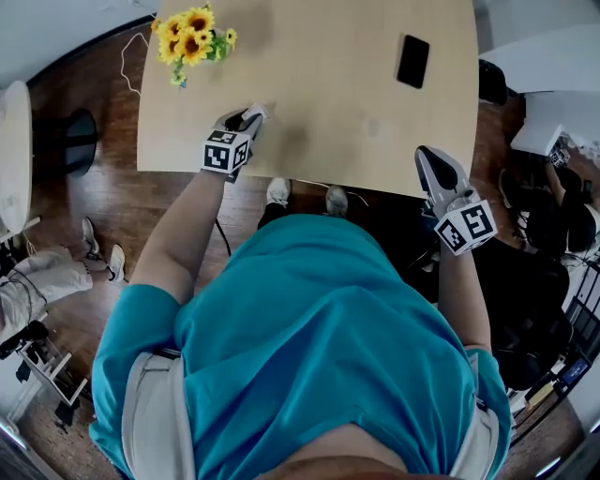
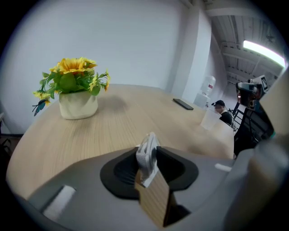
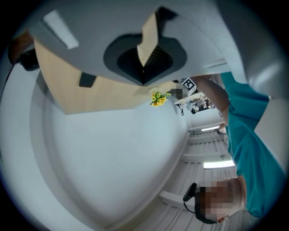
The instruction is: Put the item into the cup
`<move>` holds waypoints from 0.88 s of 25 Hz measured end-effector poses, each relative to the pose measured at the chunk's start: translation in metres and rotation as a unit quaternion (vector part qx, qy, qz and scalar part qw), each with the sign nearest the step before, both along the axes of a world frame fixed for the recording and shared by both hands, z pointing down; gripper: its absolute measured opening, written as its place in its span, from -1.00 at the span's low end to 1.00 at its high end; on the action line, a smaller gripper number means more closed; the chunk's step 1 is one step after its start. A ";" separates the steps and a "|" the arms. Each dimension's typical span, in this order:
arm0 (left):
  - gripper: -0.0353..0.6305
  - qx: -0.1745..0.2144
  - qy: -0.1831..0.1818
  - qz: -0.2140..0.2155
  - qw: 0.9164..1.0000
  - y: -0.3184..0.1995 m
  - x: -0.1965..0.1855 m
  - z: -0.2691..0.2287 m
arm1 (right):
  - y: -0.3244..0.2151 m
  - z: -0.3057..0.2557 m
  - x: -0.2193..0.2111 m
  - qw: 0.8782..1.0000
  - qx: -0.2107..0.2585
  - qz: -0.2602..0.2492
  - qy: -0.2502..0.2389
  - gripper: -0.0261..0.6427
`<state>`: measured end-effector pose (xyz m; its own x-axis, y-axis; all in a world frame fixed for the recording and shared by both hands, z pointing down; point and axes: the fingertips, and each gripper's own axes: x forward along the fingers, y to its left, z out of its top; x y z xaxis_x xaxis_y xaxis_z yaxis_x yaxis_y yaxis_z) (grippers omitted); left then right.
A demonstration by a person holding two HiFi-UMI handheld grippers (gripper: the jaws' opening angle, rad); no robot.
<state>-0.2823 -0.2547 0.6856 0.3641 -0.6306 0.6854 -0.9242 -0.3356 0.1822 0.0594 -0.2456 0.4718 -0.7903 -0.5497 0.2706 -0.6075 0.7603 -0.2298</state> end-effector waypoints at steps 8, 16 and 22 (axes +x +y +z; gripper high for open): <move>-0.68 0.029 0.005 0.074 0.997 0.002 0.033 -0.041 | -0.004 0.006 0.009 1.000 -0.001 0.012 -0.003 -0.92; -0.68 0.080 0.025 0.171 0.982 -0.021 0.118 -0.115 | -0.003 0.008 0.025 1.000 0.003 0.022 -0.011 -0.92; -0.68 0.081 0.017 0.257 0.963 -0.027 0.194 -0.144 | 0.003 0.010 0.044 0.999 0.005 0.032 -0.017 -0.92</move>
<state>-0.0885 -0.2817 0.5416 0.6770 -0.4588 0.5755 -0.6229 -0.7737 0.1160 0.1037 -0.2423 0.4817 -0.7619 -0.6020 0.2389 -0.6472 0.7222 -0.2443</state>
